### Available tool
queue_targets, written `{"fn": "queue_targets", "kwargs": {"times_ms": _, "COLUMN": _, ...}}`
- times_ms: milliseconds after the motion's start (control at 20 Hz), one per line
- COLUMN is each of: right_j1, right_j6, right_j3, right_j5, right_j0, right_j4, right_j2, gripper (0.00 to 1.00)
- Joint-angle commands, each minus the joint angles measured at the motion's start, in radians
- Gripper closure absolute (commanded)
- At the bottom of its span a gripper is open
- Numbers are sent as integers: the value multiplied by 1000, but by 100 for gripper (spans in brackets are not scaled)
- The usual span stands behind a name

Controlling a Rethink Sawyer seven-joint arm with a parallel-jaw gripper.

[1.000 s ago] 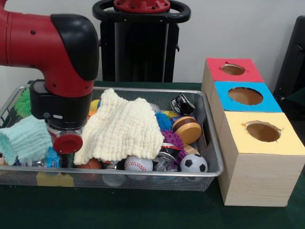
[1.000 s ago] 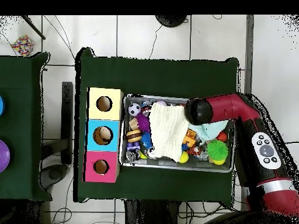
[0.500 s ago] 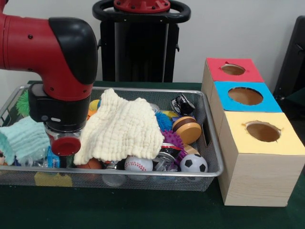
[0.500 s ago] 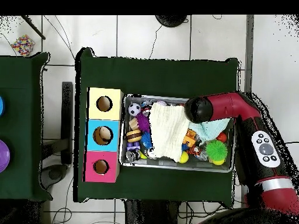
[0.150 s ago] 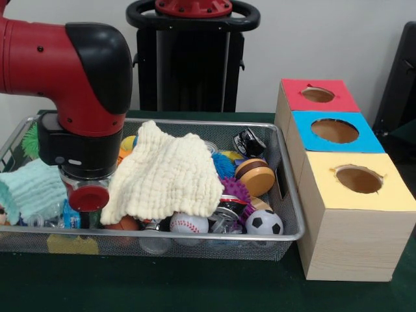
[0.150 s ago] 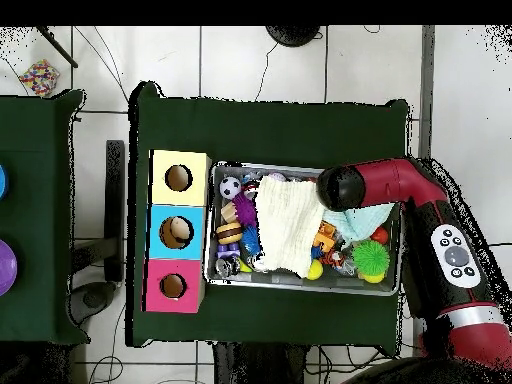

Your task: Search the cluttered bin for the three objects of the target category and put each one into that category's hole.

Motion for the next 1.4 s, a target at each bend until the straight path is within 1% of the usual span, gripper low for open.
{"fn": "queue_targets", "kwargs": {"times_ms": 50, "right_j1": -7, "right_j6": -42, "right_j3": -29, "right_j5": -90, "right_j0": -17, "right_j4": -49, "right_j2": -28, "gripper": 100}}
{"fn": "queue_targets", "kwargs": {"times_ms": 450, "right_j1": -7, "right_j6": -52, "right_j3": -26, "right_j5": -85, "right_j0": -22, "right_j4": -41, "right_j2": -22, "gripper": 100}}
{"fn": "queue_targets", "kwargs": {"times_ms": 750, "right_j1": -16, "right_j6": -35, "right_j3": -17, "right_j5": -85, "right_j0": -20, "right_j4": -37, "right_j2": -25, "gripper": 100}}
{"fn": "queue_targets", "kwargs": {"times_ms": 850, "right_j1": -46, "right_j6": -18, "right_j3": 9, "right_j5": -55, "right_j0": -30, "right_j4": 15, "right_j2": -9, "gripper": 100}}
{"fn": "queue_targets", "kwargs": {"times_ms": 1050, "right_j1": -116, "right_j6": -39, "right_j3": 56, "right_j5": 56, "right_j0": -77, "right_j4": 184, "right_j2": 59, "gripper": 100}}
{"fn": "queue_targets", "kwargs": {"times_ms": 1250, "right_j1": -161, "right_j6": -98, "right_j3": 61, "right_j5": 139, "right_j0": -107, "right_j4": 281, "right_j2": 85, "gripper": 100}}
{"fn": "queue_targets", "kwargs": {"times_ms": 1400, "right_j1": -168, "right_j6": -124, "right_j3": 55, "right_j5": 181, "right_j0": -128, "right_j4": 342, "right_j2": 102, "gripper": 100}}
